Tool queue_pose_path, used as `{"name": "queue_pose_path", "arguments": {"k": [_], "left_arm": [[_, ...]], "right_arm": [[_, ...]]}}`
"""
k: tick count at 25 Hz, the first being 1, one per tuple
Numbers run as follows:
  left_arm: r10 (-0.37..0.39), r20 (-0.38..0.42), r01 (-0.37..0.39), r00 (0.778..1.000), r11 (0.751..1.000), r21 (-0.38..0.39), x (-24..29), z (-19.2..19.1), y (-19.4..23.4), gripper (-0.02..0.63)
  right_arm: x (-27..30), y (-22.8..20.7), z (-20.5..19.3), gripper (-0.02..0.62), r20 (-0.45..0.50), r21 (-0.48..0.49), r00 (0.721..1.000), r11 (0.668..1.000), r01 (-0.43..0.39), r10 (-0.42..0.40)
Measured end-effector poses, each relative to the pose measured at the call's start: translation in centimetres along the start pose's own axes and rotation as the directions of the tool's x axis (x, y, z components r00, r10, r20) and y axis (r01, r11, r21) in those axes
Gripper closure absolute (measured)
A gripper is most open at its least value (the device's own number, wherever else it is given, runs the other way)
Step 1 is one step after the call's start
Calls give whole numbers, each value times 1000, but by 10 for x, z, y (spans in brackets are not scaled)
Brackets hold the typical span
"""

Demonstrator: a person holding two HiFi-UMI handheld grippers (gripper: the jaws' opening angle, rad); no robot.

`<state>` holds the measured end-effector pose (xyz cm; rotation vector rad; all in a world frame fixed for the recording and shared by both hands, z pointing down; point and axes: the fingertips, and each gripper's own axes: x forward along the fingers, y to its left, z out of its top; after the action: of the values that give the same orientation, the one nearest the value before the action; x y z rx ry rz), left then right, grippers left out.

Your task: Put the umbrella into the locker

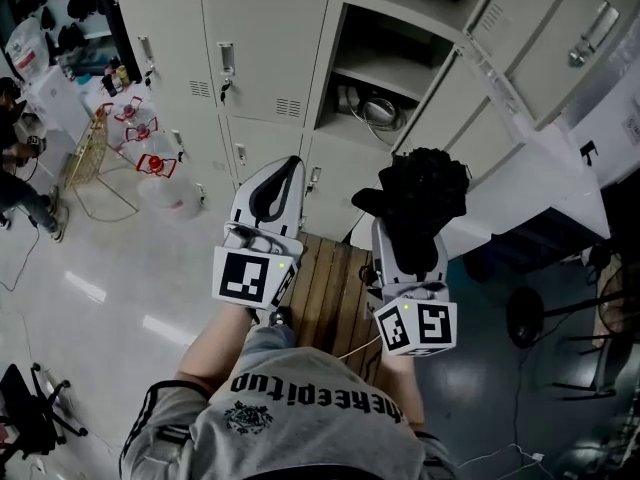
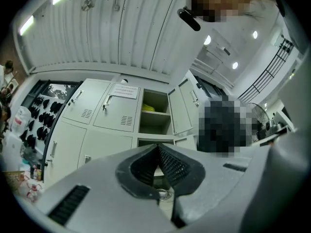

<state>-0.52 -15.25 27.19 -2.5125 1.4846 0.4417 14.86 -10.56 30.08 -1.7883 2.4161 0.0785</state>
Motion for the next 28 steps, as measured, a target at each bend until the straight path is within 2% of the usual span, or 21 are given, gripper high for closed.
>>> {"name": "queue_pose_path", "arguments": {"k": [7, 21, 26, 28], "left_arm": [[-26, 0, 26, 1000, 1000, -17, 33, -15, 28, 601], [-62, -5, 62, 998, 996, -63, 69, -46, 60, 601], [-68, -13, 67, 998, 995, -68, 80, -54, 65, 601], [-71, -19, 70, 997, 995, -70, 85, -58, 67, 601]], "right_arm": [[40, -7, -7, 327, -7, 20, 999, 999, 35, -35], [91, -10, -19, 327, -20, -12, 997, 997, 71, -71], [110, -11, -30, 328, -57, -38, 998, 999, 34, -36], [115, -11, -34, 328, -70, -9, 997, 1000, 17, -17]]}}
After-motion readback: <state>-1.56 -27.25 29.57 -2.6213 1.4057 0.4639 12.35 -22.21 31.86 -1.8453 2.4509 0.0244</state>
